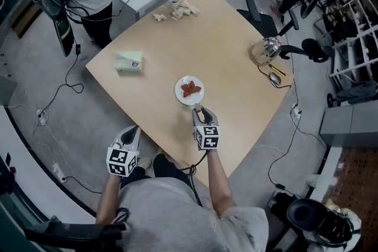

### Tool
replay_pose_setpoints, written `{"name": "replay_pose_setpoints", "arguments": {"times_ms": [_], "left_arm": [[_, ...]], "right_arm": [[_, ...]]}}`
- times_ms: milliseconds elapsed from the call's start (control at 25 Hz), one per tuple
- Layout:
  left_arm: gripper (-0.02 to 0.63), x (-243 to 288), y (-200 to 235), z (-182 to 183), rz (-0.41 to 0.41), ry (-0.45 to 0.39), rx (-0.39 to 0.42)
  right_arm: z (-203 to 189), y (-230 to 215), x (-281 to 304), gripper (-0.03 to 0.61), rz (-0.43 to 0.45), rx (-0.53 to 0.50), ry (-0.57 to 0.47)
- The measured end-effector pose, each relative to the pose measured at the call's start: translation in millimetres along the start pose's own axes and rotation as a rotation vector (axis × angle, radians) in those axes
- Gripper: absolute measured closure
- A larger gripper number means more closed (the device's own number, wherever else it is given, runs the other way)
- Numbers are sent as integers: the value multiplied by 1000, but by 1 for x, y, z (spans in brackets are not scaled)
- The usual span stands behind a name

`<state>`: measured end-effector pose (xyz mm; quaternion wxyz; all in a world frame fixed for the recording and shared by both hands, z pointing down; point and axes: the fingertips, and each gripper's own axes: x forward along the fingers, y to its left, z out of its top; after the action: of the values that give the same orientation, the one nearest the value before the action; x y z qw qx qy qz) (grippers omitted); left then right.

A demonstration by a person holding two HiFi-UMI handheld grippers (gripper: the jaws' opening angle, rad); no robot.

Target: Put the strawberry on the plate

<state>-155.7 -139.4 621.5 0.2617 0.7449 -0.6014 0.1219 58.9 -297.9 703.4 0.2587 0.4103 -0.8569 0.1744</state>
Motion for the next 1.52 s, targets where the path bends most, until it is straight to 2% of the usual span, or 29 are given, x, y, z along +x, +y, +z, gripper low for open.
{"name": "replay_pose_setpoints", "arguments": {"times_ms": [240, 760, 1520], "left_arm": [[595, -6, 8, 0, 50, 0, -11], [595, 6, 10, 0, 113, 27, -40], [595, 17, 13, 0, 150, 49, -63]], "right_arm": [[6, -3, 23, 431, 28, -21, 19], [-14, -20, 69, 431, 70, -17, 100], [-33, -22, 98, 431, 85, -37, 162]]}}
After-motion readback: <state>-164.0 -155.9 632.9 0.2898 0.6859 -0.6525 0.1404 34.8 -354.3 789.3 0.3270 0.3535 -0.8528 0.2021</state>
